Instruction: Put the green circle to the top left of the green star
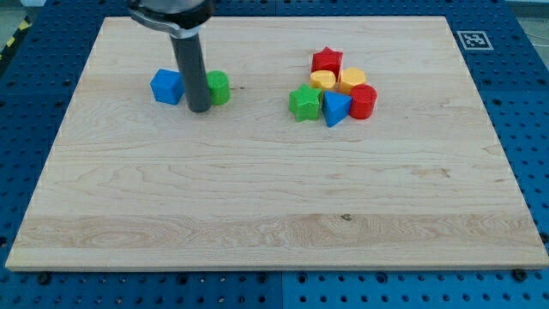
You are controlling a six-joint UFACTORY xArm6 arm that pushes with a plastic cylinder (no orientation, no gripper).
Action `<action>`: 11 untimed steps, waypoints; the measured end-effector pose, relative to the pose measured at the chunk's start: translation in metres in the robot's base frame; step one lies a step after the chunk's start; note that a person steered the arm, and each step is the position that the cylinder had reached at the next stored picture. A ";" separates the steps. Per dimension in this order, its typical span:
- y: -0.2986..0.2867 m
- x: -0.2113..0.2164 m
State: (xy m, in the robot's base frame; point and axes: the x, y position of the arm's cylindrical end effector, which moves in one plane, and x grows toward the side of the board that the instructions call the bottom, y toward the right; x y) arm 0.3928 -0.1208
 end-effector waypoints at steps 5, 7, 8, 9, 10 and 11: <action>0.040 -0.020; 0.061 -0.020; 0.072 -0.020; 0.083 -0.020; 0.095 -0.020; 0.100 -0.020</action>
State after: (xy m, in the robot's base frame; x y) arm 0.3730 -0.0204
